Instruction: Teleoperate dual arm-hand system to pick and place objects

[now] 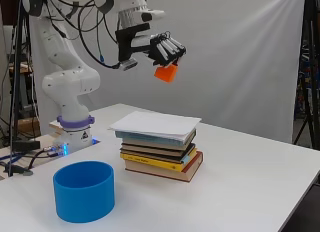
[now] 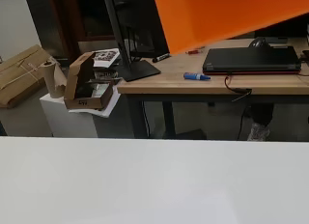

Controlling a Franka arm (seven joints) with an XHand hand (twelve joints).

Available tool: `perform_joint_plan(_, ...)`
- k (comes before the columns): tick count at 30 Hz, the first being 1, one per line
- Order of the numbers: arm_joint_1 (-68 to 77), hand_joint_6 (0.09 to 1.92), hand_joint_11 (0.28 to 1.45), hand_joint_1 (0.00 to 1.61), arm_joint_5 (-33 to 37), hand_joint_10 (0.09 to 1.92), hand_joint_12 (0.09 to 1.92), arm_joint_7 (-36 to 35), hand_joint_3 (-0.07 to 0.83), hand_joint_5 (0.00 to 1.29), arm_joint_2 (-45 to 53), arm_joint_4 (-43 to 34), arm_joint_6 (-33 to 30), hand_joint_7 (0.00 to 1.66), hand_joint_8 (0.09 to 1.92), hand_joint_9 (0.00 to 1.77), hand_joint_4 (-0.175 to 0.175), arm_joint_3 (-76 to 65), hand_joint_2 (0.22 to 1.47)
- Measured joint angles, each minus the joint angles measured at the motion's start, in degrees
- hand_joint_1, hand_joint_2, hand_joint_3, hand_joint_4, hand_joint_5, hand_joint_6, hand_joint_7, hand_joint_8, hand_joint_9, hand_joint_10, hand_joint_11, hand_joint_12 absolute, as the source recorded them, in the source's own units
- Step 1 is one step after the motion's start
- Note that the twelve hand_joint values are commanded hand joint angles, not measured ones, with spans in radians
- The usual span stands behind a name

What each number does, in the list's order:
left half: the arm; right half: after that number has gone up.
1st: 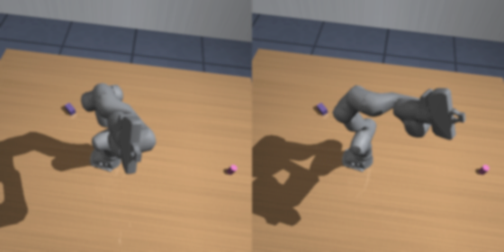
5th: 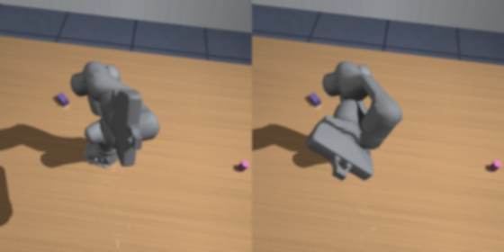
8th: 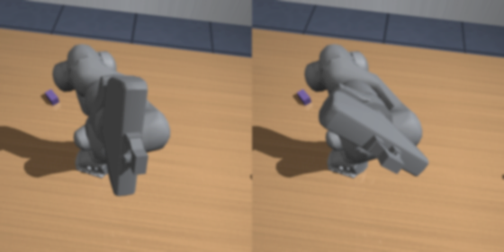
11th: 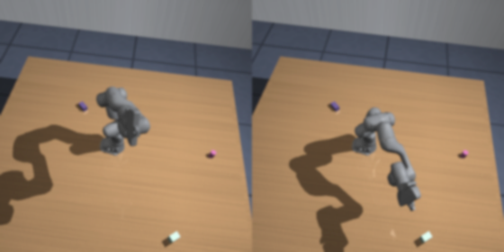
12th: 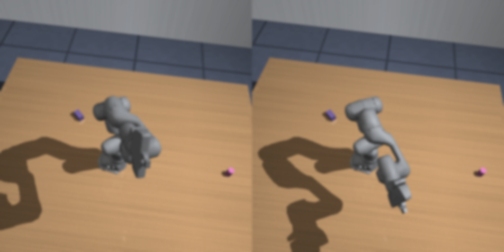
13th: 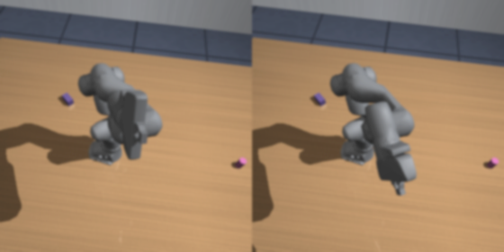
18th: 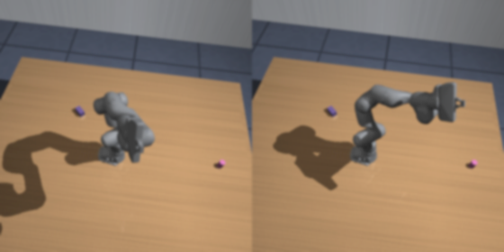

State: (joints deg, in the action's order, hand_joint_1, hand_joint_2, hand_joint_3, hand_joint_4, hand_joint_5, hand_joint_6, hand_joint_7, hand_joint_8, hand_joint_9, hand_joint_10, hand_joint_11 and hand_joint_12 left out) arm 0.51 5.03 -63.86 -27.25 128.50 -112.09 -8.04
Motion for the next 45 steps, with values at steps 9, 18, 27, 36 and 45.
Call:
perform_joint_plan(9, 0.7, 1.43, 1.11, 0.89, 4.5, 1.92, 1.92, -11.6, 0.001, 0.70, 0.8, 10.0, -3.9, 0.94, 1.92, 1.37, 0.175, -0.4, 1.26)
perform_joint_plan(18, 1.0, 0.34, 0.49, 0.43, 9.6, 0.64, 0.68, -13.2, -0.002, 0.20, 3.6, 11.6, -2.2, 0.26, 0.44, 0.45, 0.007, -0.7, 1.03)
perform_joint_plan(27, 0.9, 0.09, 0.45, 0.13, 3.6, 0.09, 0.09, 4.3, 0.006, 0.14, 6.8, 8.6, 1.9, 0.16, 0.09, 0.33, 0.081, 1.9, 0.93)
perform_joint_plan(36, 0.7, 0.09, 0.50, 0.24, -1.4, 0.09, 0.09, 6.1, 0.007, 0.35, 1.9, 18.6, -8.1, 0.31, 0.09, 0.45, 0.075, 4.8, 1.01)
perform_joint_plan(45, 0.7, 1.35, 1.00, 0.90, -0.3, 1.88, 1.86, 1.4, -0.005, 0.74, -0.3, 22.0, -10.4, 1.03, 1.90, 1.35, 0.175, 2.8, 1.24)
